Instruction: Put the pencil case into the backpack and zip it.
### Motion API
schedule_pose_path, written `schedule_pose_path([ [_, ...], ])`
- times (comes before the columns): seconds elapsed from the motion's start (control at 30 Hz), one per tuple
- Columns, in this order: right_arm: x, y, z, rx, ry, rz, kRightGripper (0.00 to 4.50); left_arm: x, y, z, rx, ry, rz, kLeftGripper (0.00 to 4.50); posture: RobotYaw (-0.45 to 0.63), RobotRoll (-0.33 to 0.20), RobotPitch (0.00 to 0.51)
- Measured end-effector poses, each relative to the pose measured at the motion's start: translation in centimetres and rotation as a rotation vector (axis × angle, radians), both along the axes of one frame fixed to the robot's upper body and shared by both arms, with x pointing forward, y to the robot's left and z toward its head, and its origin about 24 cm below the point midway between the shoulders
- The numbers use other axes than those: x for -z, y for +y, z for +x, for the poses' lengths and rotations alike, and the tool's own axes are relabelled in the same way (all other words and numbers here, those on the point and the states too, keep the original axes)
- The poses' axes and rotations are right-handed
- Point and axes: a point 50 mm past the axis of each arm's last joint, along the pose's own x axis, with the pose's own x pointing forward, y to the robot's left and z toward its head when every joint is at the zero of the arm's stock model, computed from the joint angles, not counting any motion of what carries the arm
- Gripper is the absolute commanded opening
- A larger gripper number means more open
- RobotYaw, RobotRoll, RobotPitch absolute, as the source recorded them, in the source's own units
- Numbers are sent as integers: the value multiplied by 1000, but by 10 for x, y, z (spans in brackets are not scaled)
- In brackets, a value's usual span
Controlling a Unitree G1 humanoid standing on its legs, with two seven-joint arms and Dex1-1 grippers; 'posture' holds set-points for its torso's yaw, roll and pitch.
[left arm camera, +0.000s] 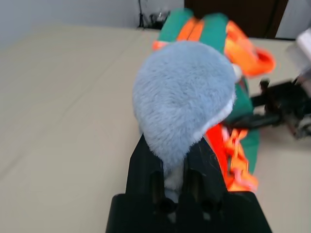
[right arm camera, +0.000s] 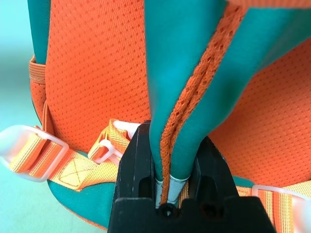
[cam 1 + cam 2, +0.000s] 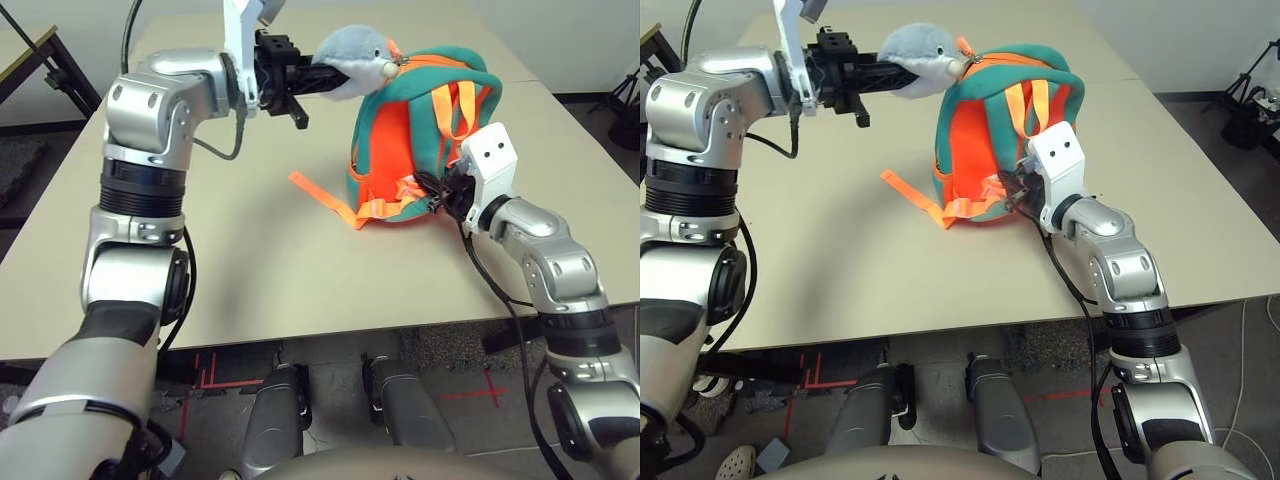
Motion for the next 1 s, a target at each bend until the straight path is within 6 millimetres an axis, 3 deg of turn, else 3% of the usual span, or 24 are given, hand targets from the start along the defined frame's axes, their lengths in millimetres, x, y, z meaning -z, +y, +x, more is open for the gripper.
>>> schedule_pose_path([
  [0.2, 2, 0, 2, -1, 6, -3, 678, 50, 24, -1, -54, 162, 25, 173, -109, 0, 132],
  [0.43, 2, 0, 3, -4, 10, -3, 666, 91, 30, -3, -66, 287, 52, 172, -110, 0, 133],
  [0.83, 1, 1, 4, -7, 9, -3, 664, 156, 9, -7, 7, 475, 84, 171, -118, 0, 130],
  [1.0, 1, 1, 4, -8, 8, -3, 664, 165, 4, -8, 38, 489, 93, 170, -124, 0, 127],
])
